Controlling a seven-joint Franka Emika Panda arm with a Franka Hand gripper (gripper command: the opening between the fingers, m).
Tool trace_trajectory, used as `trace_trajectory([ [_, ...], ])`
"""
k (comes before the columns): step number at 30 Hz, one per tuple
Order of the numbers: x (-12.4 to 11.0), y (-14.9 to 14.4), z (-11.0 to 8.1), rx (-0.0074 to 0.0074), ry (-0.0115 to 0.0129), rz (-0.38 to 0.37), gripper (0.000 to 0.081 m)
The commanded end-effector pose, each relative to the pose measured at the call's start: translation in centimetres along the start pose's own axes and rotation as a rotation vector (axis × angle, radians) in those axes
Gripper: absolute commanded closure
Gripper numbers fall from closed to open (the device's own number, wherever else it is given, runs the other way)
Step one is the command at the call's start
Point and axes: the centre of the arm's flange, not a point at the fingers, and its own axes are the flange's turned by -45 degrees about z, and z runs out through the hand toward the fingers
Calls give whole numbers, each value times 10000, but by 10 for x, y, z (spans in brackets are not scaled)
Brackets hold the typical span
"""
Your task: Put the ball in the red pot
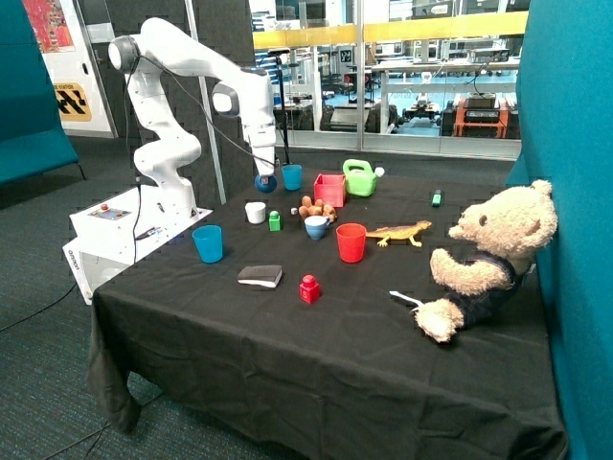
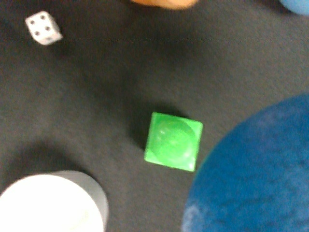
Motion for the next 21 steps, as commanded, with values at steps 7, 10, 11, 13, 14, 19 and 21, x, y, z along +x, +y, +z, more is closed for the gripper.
trace_trajectory([
  [7, 28, -47, -16, 21, 41, -685, 808],
  [10, 30, -53, -15, 21, 41, -801, 808],
  [11, 31, -55, -14, 20, 41, -857, 808],
  [13, 34, -60, -12, 20, 41, -953, 808],
  [14, 35, -61, -12, 20, 41, -973, 808],
  [19, 41, -67, -9, 20, 41, -1162, 808],
  [21, 45, -69, -8, 20, 41, -1183, 808],
])
